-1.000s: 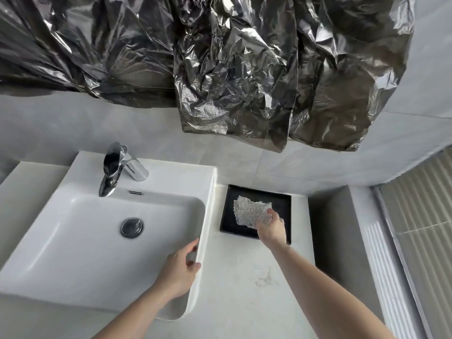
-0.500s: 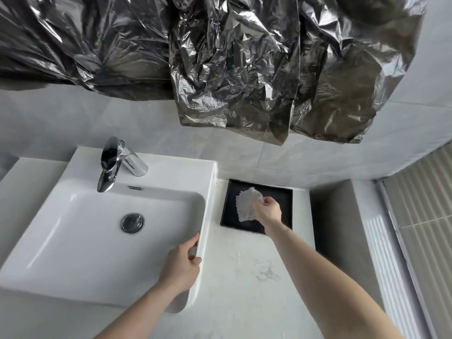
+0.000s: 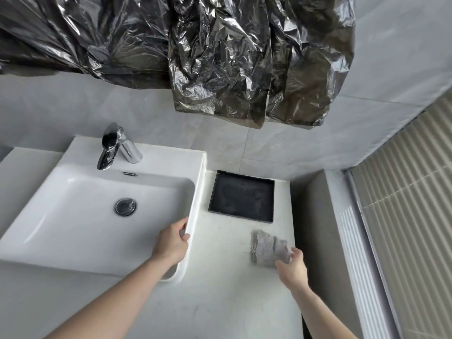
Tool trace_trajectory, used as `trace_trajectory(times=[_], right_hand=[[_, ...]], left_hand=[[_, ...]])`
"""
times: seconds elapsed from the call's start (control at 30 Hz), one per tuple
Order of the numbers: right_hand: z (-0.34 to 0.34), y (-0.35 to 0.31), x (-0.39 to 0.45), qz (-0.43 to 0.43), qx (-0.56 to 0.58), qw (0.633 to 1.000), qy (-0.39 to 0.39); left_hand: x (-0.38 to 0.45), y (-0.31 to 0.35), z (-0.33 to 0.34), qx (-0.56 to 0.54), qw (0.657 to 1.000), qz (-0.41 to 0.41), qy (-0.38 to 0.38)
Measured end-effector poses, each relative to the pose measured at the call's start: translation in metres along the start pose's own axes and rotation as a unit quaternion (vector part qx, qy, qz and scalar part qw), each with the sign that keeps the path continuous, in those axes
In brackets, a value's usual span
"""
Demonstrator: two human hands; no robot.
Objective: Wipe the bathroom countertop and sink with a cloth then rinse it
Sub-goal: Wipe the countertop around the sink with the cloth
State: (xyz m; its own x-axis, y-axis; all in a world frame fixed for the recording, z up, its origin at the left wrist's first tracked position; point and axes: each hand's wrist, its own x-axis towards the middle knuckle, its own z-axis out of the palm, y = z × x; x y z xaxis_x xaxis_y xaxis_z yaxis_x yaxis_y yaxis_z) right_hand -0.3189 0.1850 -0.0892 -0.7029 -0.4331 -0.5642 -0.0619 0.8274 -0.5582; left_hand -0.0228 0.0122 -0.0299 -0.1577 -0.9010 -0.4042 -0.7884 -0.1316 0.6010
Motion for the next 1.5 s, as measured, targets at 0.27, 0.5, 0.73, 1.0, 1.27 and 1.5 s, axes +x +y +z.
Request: trace_trajectory(times=[0.27,0.5,0.73,1.0,1.27,1.5], right_hand=[[0.035,-0.001,-0.001,-0.172,-0.213,0.962,0.001],[0.085,-0.014,0.016,-0.126,-0.351,0.928,-0.03],[0.156,-0.054,-0.011,-0.314,-0.356,0.872,-0.121],[0.184,-0.068,-0.021,-0.415,-0.42,0.791,-0.16],[0.082,0.004,0.042,-0.275,-0.357,0.893,-0.013],[0.078,-0.006,0.042,-0.226,-0.224,0.946,0.069]], left_hand=[[-0.106,-0.035,-0.027,0.051,0.986,0.131,0.085],[-0.134,-0.174,-0.02,0.144,0.989,-0.026,0.004],[-0.107,-0.231,-0.022,0.2,0.954,-0.214,-0.06],[-0.09,-0.216,-0.007,0.201,0.938,-0.263,-0.106],[-0.089,-0.212,-0.006,0.204,0.937,-0.263,-0.107],[-0.091,-0.205,-0.009,0.212,0.936,-0.257,-0.115]])
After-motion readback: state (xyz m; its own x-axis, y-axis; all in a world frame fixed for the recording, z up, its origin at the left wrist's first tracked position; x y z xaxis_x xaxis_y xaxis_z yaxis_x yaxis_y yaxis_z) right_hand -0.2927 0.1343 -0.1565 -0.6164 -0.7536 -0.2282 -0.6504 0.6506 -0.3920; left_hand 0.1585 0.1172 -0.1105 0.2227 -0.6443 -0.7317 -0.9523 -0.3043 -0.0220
